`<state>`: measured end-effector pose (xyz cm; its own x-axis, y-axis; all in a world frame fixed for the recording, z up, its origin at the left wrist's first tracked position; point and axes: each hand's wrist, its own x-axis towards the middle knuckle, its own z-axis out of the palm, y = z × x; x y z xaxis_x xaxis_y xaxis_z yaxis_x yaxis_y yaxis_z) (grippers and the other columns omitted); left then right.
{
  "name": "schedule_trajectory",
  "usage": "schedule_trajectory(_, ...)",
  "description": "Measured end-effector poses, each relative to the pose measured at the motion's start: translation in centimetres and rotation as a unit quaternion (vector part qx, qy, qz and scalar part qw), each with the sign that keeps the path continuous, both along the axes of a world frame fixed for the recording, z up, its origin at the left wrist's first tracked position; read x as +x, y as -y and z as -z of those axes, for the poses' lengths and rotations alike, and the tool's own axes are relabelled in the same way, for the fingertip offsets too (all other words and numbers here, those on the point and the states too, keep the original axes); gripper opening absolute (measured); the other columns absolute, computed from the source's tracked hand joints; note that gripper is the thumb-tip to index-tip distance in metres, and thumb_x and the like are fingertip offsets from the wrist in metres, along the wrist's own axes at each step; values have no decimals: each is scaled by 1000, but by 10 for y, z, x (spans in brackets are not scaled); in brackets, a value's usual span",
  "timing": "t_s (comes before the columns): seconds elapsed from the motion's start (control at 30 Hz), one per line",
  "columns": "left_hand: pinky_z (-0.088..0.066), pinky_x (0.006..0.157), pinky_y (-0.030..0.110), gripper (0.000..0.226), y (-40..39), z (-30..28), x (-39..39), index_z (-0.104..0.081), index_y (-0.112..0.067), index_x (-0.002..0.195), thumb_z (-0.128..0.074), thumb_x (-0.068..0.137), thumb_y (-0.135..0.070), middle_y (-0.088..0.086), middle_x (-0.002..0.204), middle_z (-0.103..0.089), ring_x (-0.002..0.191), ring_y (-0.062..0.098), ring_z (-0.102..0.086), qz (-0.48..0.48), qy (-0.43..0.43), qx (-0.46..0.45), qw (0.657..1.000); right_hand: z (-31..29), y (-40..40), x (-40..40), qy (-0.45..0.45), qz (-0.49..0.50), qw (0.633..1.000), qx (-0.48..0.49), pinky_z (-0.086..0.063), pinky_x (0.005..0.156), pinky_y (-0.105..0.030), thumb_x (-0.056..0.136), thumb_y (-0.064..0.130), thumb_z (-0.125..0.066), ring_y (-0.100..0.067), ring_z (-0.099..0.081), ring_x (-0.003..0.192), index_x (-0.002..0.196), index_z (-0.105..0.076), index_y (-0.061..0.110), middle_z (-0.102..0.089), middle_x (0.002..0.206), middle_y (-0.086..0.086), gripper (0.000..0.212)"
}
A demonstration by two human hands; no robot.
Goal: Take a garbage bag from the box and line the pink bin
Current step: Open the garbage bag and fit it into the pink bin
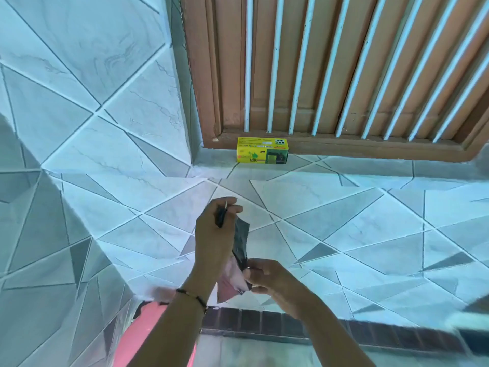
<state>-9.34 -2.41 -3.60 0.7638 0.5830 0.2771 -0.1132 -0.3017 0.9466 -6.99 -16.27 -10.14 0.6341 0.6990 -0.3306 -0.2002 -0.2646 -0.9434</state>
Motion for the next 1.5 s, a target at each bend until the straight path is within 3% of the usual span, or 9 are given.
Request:
schedule_trajectory(0.27,-53,62,16,32,-8,12,-56,-58,-16,104,-71,75,-17,-1,95,-69,81,7,-69,144,2,-222,964,-18,17,-23,-39,134,963,231,-51,84,-35,41,32,-93,-27,-65,88,95,-72,2,-73,97,-14,65)
schedule_trajectory(0.4,-54,72,17,36,-7,28,-82,-61,-21,107,-73,73,-28,-3,97,-75,89,10,-71,230,-133,-155,951,-35,28,-27,-11,125,967,223,-55,80,-36,42,34,-92,-28,-67,87,92,-73,6,-74,94,-13,61)
schedule_trajectory(0.53,-55,71,21,16,3,35,-92,-70,-12,97,-68,82,-16,-3,90,-77,83,14,-72,210,-108,-151,960,-39,40,-36,0,121,972,201,-45,83,-43,53,49,-86,-31,-62,87,89,-73,10,-69,95,-15,55)
schedule_trajectory(0.7,-57,77,33,23,-1,31,-98,-69,-13,96,-70,77,-27,3,90,-76,87,20,-71,166,-78,-227,956,-31,37,-64,97,113,986,79,-46,62,-10,63,29,-83,3,-62,62,68,-76,32,-69,63,15,10)
schedule_trajectory(0.77,-56,75,28,33,-4,32,-105,-68,-17,94,-71,70,-39,-2,85,-76,84,15,-71,188,-118,-184,958,-27,34,-69,96,158,977,101,-49,61,-14,71,10,-77,-5,-63,61,69,-77,24,-70,63,8,14)
schedule_trajectory(0.9,-54,64,25,14,-10,36,-113,-70,-17,77,-72,77,-31,-4,67,-72,68,14,-67,191,-147,-93,966,-24,37,-73,73,184,971,133,-51,73,-25,64,27,-81,-16,-66,77,85,-74,15,-73,81,-2,25)
schedule_trajectory(1.03,-43,48,11,10,-14,25,-116,-67,-20,77,-68,81,-29,-15,55,-65,50,-1,-58,172,-93,-133,972,-20,39,-84,54,154,979,119,-51,80,-25,64,13,-76,-16,-71,89,87,-76,11,-76,92,-3,23)
schedule_trajectory(1.2,-50,68,12,20,-20,43,-139,-69,-24,98,-69,80,-33,-15,79,-74,75,-2,-68,251,-155,-65,953,-23,32,-91,63,206,962,169,-54,81,-28,43,43,-90,-22,-69,88,93,-74,5,-75,94,-12,64)
schedule_trajectory(1.5,-56,71,29,29,-19,33,-144,-67,-8,91,-69,80,-34,11,84,-72,79,23,-69,222,-93,-167,956,-6,29,-119,34,179,972,146,-53,81,-26,50,35,-87,-26,-66,100,99,-72,9,-74,102,-10,57)
